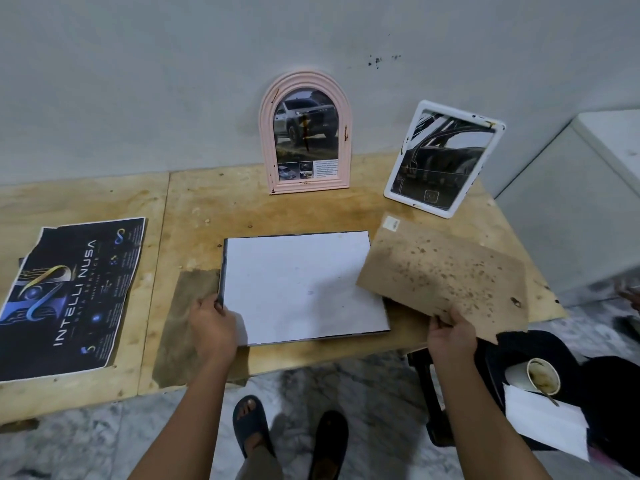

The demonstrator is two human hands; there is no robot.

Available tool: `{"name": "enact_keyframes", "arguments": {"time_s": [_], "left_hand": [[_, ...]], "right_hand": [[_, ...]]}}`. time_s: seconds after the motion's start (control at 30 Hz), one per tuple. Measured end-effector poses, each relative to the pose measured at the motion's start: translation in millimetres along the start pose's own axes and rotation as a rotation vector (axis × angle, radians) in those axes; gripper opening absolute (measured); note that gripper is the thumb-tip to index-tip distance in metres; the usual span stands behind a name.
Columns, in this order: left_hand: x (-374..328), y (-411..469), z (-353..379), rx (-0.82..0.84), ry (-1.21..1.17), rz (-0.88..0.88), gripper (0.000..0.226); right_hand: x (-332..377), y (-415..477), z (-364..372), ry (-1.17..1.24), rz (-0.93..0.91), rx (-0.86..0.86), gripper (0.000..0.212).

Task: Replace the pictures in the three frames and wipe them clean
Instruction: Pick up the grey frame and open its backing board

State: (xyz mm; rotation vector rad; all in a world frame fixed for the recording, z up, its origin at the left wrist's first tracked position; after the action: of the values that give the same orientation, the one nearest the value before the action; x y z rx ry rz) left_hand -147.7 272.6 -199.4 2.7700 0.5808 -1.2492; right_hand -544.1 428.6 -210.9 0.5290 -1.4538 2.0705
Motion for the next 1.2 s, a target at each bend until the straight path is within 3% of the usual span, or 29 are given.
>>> {"name": "enact_keyframes", "arguments": {"time_s": [0.13,0.23,0.3,0.37,0.5,0.57,0.63,0.7,0.8,0.87,1.0,1.2], "left_hand": [[-1,0,-1,-0.004,-0.003,0.004,0.029],[2,0,-1,0.000,-0.005,0.018,0.029],[4,0,-2,0.001,0.003,0.023,0.029],[3,-1,-2,0.008,0.011,0.031,0.029],[-2,-4,-3,0.021,0.014,0.075,0.030],[-6,-9,-2,0.031,0.012,0.140,0.030],[-12,-14,-1,0.039,0.032,0.210,0.028],[-15,-18,1,0.063,0.071,0.235,0.025],[-18,-19,5,0.094,0.115,0.230,0.021],[-16,-18,7,0.105,0.134,0.196,0.028],[-11,-18,10,0.095,0.103,0.151,0.041],[-18,-11,-1,-0.026,-0.210,-0.019,0.036]], "right_hand": [[12,14,-10,-0.031,-0.036,-0.070,0.046],[16,14,-11,-0.253,0.015,-0.118,0.022],[16,14,-9,-0.327,0.042,-0.125,0.021],[17,14,-10,-0.337,0.016,-0.149,0.030],[5,0,-2,-0.236,0.057,-0.127,0.013],[5,-10,-6,-0.531,-0.156,-0.230,0.030],[-5,-18,-3,-0.745,-0.205,-0.284,0.026],[-21,-26,12,-1.019,-0.299,-0.155,0.022],[-53,-40,42,-1.489,-0.566,0.208,0.031],[-61,-44,49,-1.701,-0.741,0.251,0.040],[-66,-51,53,-1.775,-0.813,0.274,0.055],[-69,-50,51,-1.724,-0.746,0.260,0.051]]}}
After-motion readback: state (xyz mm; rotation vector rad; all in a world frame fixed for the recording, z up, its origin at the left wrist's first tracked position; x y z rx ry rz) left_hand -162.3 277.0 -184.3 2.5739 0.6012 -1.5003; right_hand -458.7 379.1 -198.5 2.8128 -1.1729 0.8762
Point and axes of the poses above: each hand's wrist, its own y-axis towards the middle knuckle, its own z-axis out of the palm, x = y × z, the point moved 7 cm from there along y, towards the middle knuckle, and after that the axes turned 8 degrees about -y, right-handed, at the moved point
